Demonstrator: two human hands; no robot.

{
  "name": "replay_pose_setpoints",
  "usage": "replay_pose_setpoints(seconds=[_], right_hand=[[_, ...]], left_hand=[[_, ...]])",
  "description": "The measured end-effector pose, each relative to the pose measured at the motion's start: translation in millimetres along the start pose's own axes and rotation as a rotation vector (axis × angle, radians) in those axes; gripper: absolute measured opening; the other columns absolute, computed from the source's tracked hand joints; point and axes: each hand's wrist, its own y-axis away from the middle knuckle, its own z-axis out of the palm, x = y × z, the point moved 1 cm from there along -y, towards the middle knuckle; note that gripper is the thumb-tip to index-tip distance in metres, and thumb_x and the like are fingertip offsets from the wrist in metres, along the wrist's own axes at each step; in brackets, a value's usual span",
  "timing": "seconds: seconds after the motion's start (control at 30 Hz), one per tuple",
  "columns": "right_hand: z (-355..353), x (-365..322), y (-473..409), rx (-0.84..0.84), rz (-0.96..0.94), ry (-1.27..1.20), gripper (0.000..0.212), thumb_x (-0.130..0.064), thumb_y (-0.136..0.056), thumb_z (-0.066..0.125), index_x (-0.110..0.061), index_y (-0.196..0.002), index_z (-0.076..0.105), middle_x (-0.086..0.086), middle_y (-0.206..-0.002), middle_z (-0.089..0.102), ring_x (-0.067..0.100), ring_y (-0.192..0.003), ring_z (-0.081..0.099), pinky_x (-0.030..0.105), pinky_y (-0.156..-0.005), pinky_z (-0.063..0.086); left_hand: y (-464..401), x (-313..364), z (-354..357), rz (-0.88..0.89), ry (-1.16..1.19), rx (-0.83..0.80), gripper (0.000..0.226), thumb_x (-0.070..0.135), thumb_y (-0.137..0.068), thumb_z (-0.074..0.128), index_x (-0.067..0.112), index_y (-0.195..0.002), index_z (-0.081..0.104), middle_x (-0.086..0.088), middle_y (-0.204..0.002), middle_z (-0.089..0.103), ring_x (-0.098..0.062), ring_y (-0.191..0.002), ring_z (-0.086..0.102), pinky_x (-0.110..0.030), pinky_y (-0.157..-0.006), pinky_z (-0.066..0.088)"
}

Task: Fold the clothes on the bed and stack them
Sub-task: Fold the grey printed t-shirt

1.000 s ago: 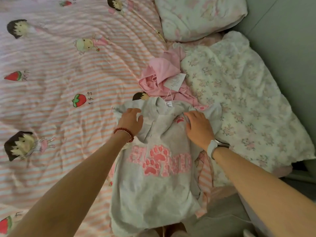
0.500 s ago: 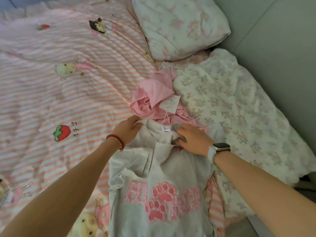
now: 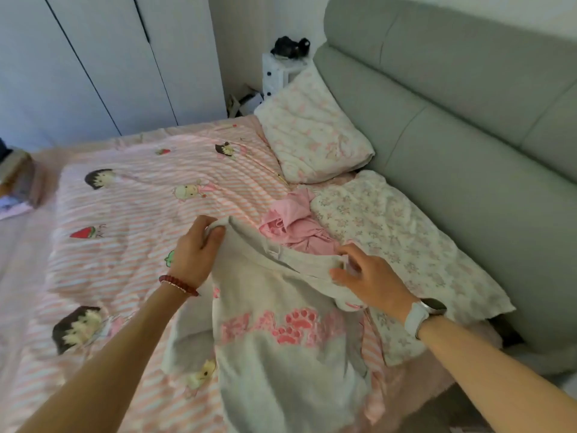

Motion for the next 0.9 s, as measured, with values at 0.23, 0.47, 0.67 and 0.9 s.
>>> replay_pose_setpoints(seconds=[0.23,0.47,0.67,0.9], right_hand=[[-22.8,-88.4,117.1,-0.101,-0.111,0.044,0.044,-0.042,-0.083,0.064,-0.016,-0.117,0.053,-0.003,-0.101,0.064,0.017,-0.086,0.061,0.033,-0.072,0.049],[-47.9,-176.2,154.2,0.404,-0.226,-0.338,0.006,-0.014,-0.085,0.064,-0.011,-0.086,0.059,-0.015,-0.071,0.054,-0.003,-0.065,0.050,0.007,-0.061,0.038],[-68.5,-247.0,144.6,0.859,-0.563,-0.224,0.027,-0.022,-0.085,0.058,0.005,-0.090,0.064,-0.003,-0.079,0.056,0.009,-0.072,0.053,0.000,-0.068,0.036],[-68.7,-288.5,96.2,0.862,-0.619,-0.141,0.022,-0.020,-0.080,0.070,0.001,-0.083,0.066,0.008,-0.065,0.064,0.012,-0.053,0.052,0.018,-0.050,0.040]], left_hand=[[117.6,61.7,-114.7,0.063,-0.006,0.323,0.033,0.032,-0.083,0.043,0.004,-0.098,0.055,-0.004,-0.083,0.055,-0.020,-0.078,0.048,-0.028,-0.065,0.029],[205.4,104.1,-198.1,0.062,0.005,0.715,0.035,0.031,-0.088,0.044,0.001,-0.102,0.056,-0.016,-0.075,0.054,-0.037,-0.075,0.052,-0.026,-0.061,0.028],[227.3,143.5,-262.5,0.251,-0.008,0.968,0.031,0.024,-0.088,0.047,0.000,-0.100,0.062,0.023,-0.070,0.054,0.002,-0.060,0.044,-0.020,-0.062,0.038],[196.5,127.8,-308.1,0.319,-0.228,1.035,0.029,0.025,-0.091,0.051,0.001,-0.097,0.066,-0.014,-0.074,0.065,-0.007,-0.060,0.046,-0.021,-0.058,0.032]])
